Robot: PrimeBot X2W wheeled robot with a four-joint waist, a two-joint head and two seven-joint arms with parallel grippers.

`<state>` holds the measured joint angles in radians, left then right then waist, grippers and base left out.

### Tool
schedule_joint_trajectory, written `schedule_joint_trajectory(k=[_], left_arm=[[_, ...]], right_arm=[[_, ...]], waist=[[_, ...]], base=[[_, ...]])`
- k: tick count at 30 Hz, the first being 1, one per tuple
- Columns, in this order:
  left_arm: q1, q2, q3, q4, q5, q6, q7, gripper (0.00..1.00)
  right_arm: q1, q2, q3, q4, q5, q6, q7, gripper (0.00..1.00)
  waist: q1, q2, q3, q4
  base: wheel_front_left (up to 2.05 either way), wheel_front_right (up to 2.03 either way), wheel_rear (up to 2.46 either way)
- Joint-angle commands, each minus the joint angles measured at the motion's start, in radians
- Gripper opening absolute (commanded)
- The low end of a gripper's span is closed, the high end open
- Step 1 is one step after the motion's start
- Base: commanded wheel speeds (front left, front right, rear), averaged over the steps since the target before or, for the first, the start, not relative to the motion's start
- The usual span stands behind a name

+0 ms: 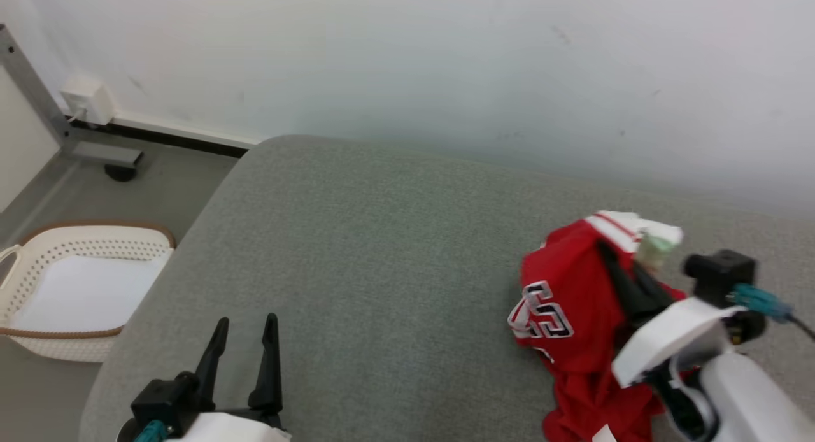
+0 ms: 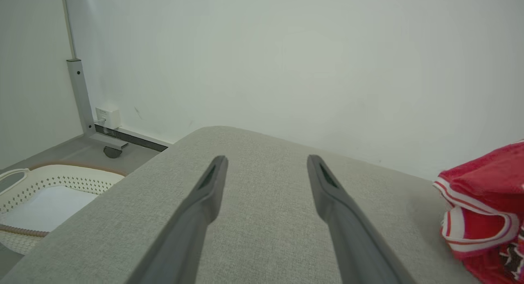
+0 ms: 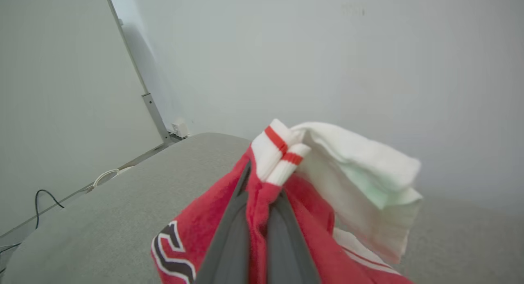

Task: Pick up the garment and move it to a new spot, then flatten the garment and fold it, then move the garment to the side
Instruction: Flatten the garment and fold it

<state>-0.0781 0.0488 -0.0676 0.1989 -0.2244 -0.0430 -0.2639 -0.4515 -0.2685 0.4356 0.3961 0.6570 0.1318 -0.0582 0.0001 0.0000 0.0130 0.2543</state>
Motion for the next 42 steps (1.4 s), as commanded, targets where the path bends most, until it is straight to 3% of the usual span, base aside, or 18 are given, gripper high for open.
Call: schedule_joint_trajectory(k=[1,4,7,12,13,14,15,16,17,25,30,37,42], left_arm=[[-0.012,0.003,0.002,-0.002,-0.018,0.004,0.000,1.00],[-0.017,0.003,-0.006,-0.003,-0.021,0.005,0.000,1.00],[-0.033,0.004,-0.022,0.001,-0.033,0.007,0.000,1.00],[-0.047,0.003,-0.029,0.004,-0.037,0.009,0.000,1.00],[-0.050,0.004,-0.031,0.004,-0.038,0.010,0.000,1.00],[-0.051,0.004,-0.031,0.005,-0.040,0.012,0.000,1.00],[-0.051,0.004,-0.031,0.005,-0.040,0.013,0.000,1.00],[-0.051,0.003,-0.031,0.006,-0.040,0.014,0.000,1.00],[-0.050,0.003,-0.030,0.007,-0.040,0.015,0.000,1.00],[-0.035,0.004,-0.010,0.011,-0.018,0.013,0.000,1.00],[-0.017,0.003,0.006,0.006,-0.003,0.009,0.000,1.00],[0.001,0.004,0.013,-0.003,-0.004,0.010,0.000,1.00],[0.004,0.004,0.015,-0.007,-0.001,0.010,0.000,1.00]], right_arm=[[-0.027,0.022,0.034,0.003,-0.012,-0.002,0.011,0.00],[-0.050,0.062,0.078,0.022,-0.018,-0.002,0.018,0.00],[-0.086,0.158,0.176,0.102,0.043,-0.002,0.031,0.00],[-0.127,0.194,0.306,0.188,0.085,-0.002,0.028,0.00],[-0.134,0.201,0.339,0.210,0.096,-0.002,0.027,0.07],[-0.139,0.206,0.370,0.230,0.110,-0.002,0.025,0.29],[-0.143,0.208,0.399,0.248,0.124,-0.002,0.025,0.36],[-0.149,0.210,0.429,0.267,0.135,-0.002,0.027,0.71],[-0.156,0.212,0.462,0.279,0.147,-0.002,0.027,1.00],[-0.193,0.208,0.597,0.276,0.278,-0.002,-0.038,1.00],[-0.202,0.124,0.587,0.213,0.322,-0.002,-0.115,1.00],[-0.116,-0.039,0.441,0.133,0.302,-0.002,-0.196,1.00],[0.007,-0.091,0.242,0.059,0.248,-0.002,-0.206,1.00]], waist=[[-0.0001,0.0000,0.009,0.015],[-0.0001,0.0000,0.018,0.030],[-0.0001,0.0000,0.034,0.062],[-0.0001,0.0000,0.046,0.094],[-0.0001,0.0000,0.049,0.100],[-0.0001,0.0000,0.051,0.104],[-0.0001,0.0000,0.051,0.106],[-0.0001,0.0000,0.052,0.106],[-0.0001,0.0000,0.052,0.106],[-0.0001,0.0000,0.014,0.038],[-0.0001,0.0000,-0.016,-0.033],[-0.0001,0.0000,-0.028,-0.124],[-0.0001,0.0000,-0.022,-0.168]], base=[[0.00,0.00,0.00],[0.00,0.00,0.00],[0.00,0.00,0.00],[0.00,0.00,0.00],[0.00,0.00,0.00],[0.00,0.00,0.00],[0.00,0.00,0.00],[0.00,0.00,0.00],[0.00,0.00,0.00],[0.00,0.00,0.00],[0.00,0.00,0.00],[0.00,0.00,0.00],[0.00,0.00,0.00]])
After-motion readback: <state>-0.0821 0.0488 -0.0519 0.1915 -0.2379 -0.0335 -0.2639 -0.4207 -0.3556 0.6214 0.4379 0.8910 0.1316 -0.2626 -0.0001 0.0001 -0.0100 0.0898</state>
